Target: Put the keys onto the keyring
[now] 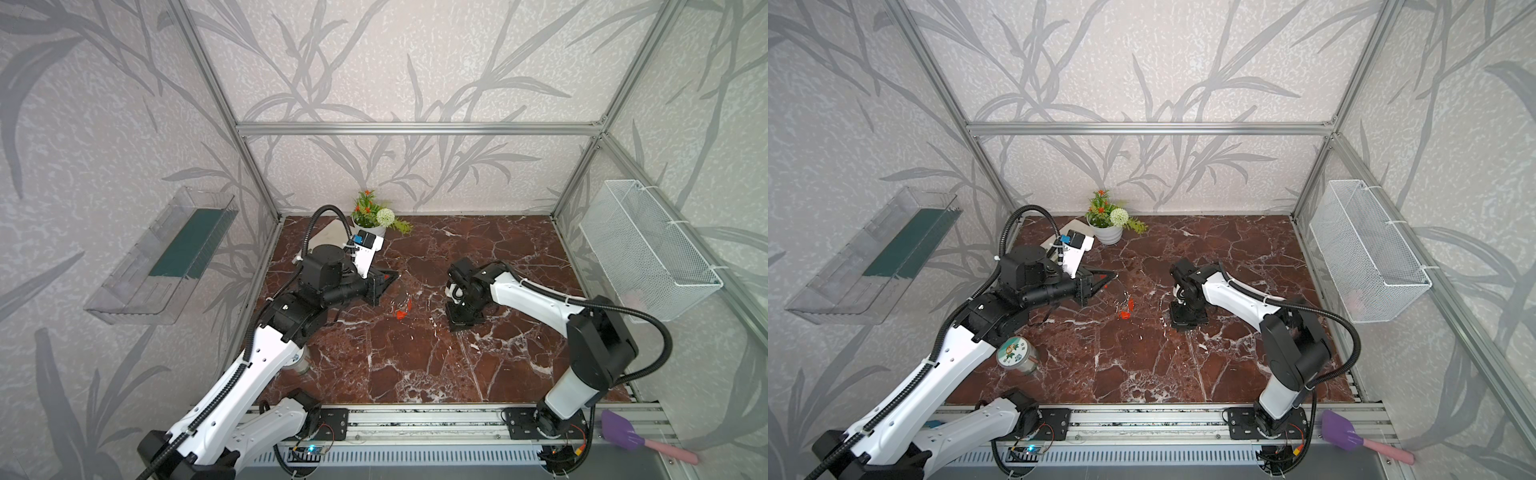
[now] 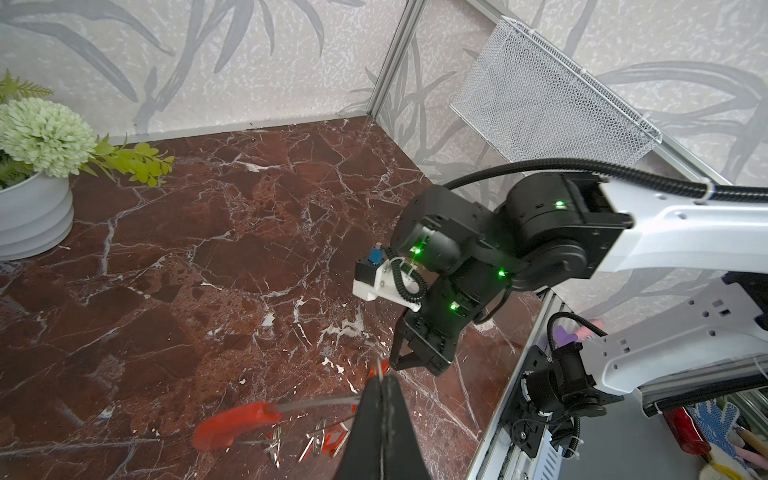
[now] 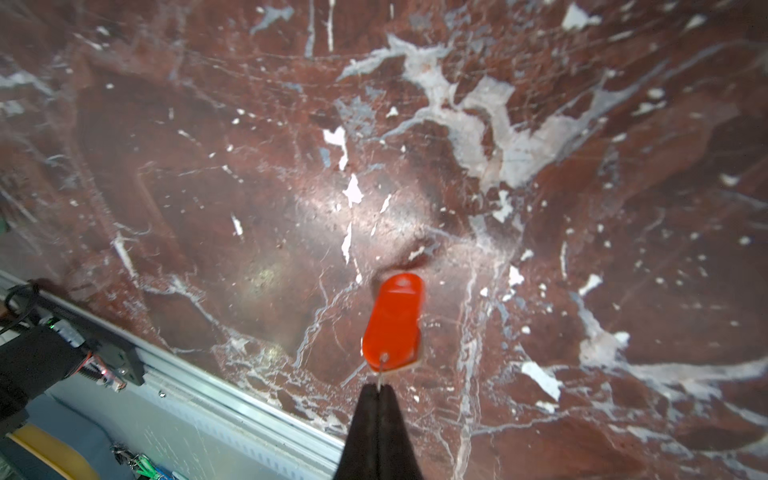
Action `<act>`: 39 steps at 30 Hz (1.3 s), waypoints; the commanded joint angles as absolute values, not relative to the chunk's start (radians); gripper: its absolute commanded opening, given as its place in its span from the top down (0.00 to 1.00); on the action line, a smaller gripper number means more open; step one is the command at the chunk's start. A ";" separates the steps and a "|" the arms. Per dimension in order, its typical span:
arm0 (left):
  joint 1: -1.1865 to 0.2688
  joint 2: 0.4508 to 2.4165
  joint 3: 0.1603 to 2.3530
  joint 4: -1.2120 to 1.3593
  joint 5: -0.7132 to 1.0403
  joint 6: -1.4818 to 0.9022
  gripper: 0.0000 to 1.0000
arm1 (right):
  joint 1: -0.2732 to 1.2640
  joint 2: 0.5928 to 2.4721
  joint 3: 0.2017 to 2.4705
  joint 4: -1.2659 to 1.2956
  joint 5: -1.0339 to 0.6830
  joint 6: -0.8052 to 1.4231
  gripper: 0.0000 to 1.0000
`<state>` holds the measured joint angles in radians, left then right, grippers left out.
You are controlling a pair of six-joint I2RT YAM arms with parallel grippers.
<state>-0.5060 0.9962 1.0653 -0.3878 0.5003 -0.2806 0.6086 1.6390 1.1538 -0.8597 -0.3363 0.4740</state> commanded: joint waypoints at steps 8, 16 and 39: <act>-0.507 1.025 1.088 -0.319 0.545 -0.277 1.00 | 0.651 1.496 1.039 -0.992 -0.353 0.454 1.00; -0.507 1.032 1.083 -0.310 0.557 -0.279 1.00 | 0.707 1.476 0.981 -1.008 -0.391 0.480 1.00; -0.506 0.994 1.075 -0.355 0.523 -0.263 1.00 | 0.684 1.670 1.128 -0.984 -0.327 0.445 1.00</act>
<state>-0.5060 1.0168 1.0653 -0.3576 0.5289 -0.2821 0.6926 1.6527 1.0988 -0.9691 -0.3443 0.4603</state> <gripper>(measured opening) 0.049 0.046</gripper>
